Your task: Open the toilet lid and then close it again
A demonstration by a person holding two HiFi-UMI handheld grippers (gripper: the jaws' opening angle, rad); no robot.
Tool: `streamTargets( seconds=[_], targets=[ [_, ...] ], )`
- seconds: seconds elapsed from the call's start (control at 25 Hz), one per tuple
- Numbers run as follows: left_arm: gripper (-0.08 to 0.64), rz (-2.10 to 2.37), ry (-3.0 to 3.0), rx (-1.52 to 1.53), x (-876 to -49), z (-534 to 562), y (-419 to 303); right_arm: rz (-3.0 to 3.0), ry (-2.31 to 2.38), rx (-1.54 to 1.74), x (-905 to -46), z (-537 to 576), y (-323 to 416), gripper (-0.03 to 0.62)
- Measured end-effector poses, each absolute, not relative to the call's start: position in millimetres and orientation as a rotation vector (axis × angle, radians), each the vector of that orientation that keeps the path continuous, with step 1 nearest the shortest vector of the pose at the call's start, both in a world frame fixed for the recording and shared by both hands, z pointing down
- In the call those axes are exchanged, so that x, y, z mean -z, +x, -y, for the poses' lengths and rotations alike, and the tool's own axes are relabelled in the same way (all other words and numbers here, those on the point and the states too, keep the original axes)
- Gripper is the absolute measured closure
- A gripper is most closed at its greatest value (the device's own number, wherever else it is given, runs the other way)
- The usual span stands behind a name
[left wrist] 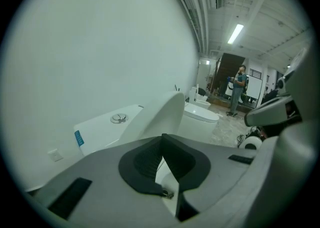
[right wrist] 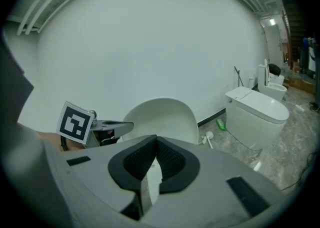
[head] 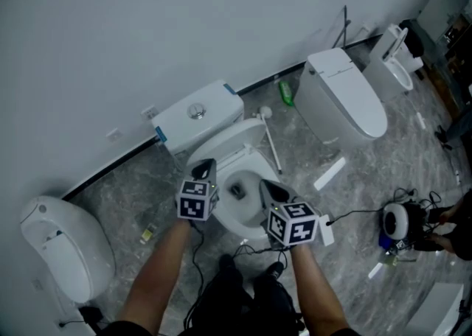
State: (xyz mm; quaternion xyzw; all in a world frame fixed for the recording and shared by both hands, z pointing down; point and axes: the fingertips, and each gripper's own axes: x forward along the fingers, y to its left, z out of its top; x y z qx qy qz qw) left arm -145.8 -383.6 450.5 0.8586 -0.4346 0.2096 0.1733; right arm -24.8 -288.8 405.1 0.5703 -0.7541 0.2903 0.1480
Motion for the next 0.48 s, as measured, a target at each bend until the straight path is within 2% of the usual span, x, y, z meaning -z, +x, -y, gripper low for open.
streamTargets(
  seconds=[0.48],
  targets=[
    [0.555,1.259,2.49,-0.599,-429.7,361.7,-151.3,2.185,1.587,-0.842,-426.1,310.7,-44.1,0.581]
  ],
)
